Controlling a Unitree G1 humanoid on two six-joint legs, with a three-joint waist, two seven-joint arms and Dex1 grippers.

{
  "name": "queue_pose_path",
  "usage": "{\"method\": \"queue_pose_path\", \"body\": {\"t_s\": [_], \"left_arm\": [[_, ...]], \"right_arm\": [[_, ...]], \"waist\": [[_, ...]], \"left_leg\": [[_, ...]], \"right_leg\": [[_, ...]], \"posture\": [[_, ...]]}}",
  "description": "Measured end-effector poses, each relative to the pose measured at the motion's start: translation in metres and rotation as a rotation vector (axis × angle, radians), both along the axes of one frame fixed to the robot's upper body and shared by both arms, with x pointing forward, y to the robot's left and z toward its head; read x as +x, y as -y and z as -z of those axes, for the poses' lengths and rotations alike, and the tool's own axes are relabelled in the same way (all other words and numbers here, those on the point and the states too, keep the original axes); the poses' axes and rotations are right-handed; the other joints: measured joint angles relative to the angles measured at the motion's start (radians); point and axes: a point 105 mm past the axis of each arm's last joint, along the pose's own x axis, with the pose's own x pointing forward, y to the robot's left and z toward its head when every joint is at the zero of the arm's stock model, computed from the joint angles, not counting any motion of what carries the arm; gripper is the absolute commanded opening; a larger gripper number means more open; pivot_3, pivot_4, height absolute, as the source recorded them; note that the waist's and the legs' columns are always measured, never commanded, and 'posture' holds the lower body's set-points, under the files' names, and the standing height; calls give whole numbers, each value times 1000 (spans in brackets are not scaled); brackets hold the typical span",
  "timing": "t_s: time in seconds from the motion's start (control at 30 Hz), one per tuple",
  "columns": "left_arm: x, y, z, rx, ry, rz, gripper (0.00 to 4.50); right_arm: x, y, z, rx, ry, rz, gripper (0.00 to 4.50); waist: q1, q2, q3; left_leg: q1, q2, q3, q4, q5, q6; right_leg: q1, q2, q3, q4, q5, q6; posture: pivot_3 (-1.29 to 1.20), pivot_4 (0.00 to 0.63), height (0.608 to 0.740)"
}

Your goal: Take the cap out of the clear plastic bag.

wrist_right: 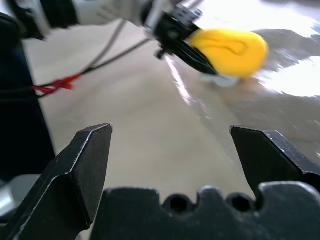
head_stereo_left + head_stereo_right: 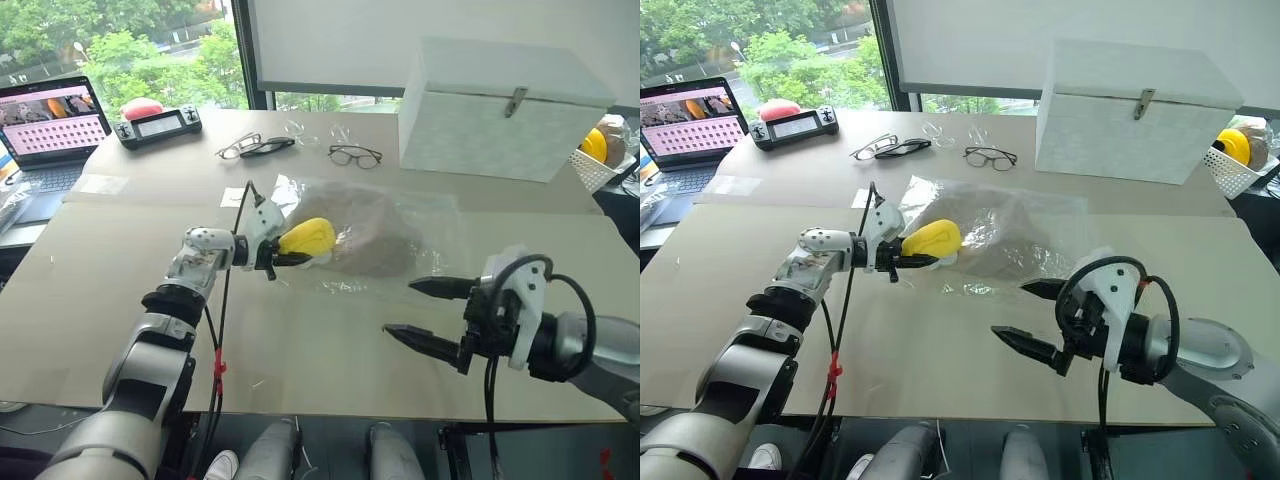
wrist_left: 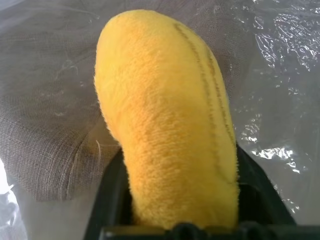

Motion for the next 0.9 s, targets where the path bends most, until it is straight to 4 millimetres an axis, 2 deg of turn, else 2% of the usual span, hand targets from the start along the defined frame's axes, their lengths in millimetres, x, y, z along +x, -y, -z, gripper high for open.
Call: {"method": "queue_pose_path", "body": {"t_s": [0.27,0.4,0.53,0.63,0.7,0.77,0.9], "left_arm": [[0,1,-2,-14,3,0,1145],[7,-6,-13,-121,-7,-80,1145],[46,-51,-31,-194,26,-455,1145],[68,-97,-42,-249,49,-820,1145],[72,-129,-41,-277,47,-1044,1145],[69,-157,-31,-216,62,-1219,1145],[62,-173,-11,-189,23,-1371,2063]], "right_arm": [[5,9,6,-35,5,36,4500],[5,9,8,-31,2,36,4500],[5,8,9,-19,-1,38,4500],[5,8,10,-17,-3,44,4500],[5,9,12,-18,-6,48,4500],[6,9,12,-16,-6,52,4500],[6,9,12,-3,-3,60,4500]], "waist": [[0,0,0],[-3,0,0],[-6,-1,1],[-6,-1,1],[-7,-2,1],[-6,-2,1],[5,-3,1]], "left_leg": [[0,0,0,2,0,0],[0,0,0,2,0,0],[0,1,0,5,0,0],[0,0,0,8,0,0],[-1,0,0,8,0,0],[-1,-1,0,9,0,1],[-2,-1,0,10,0,0]], "right_leg": [[1,0,0,0,0,0],[0,0,0,1,0,0],[1,1,0,2,1,2],[2,1,0,2,1,4],[2,1,1,2,2,6],[2,1,1,2,3,6],[1,1,0,2,5,4]], "posture": [[0,150,740],[0,150,740],[0,150,740],[0,150,740],[0,150,740],[0,150,740],[0,150,740]]}}
